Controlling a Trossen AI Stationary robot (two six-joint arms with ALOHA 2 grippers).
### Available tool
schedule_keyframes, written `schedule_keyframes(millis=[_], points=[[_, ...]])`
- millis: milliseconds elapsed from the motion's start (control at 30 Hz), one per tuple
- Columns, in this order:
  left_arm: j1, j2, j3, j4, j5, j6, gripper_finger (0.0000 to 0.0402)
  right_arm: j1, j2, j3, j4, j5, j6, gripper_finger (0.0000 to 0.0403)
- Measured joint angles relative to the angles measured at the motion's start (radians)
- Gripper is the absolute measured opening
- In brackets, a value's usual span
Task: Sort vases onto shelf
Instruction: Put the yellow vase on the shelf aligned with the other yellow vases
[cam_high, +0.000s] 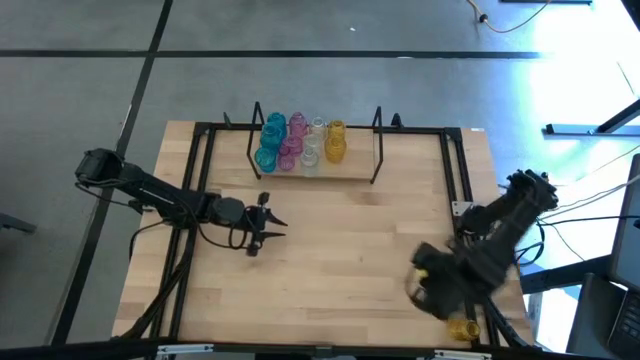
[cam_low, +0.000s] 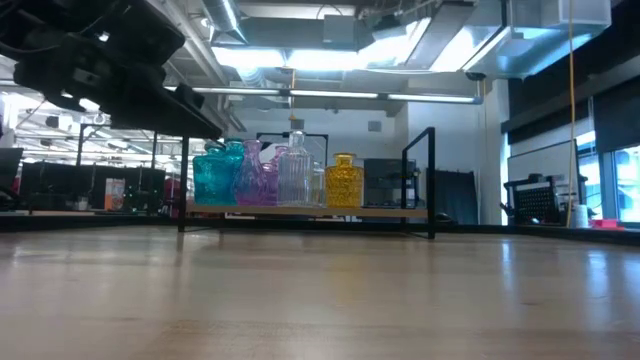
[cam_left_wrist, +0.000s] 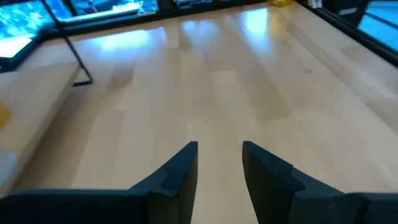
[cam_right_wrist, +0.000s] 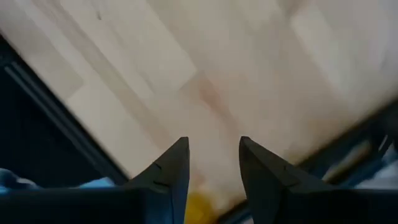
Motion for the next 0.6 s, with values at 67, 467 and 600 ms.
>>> schedule_keyframes(millis=[67, 467, 600], points=[[-0.011, 0.000, 0.000, -0.003, 0.020, -0.015, 0.0119, 0.077, 0.007, 0.000, -0.001, -0.005, 0.168, 0.0124], [-0.116, 0.014, 0.000, -0.003, -0.018, -0.113, 0.0119, 0.286, 0.116, -0.001, 0.010, -0.078, 0.675, 0.0124], [-0.143, 0.062, 0.000, 0.004, -0.043, -0.115, 0.0119, 0.285, 0.158, -0.001, 0.081, -0.178, 0.726, 0.0124]])
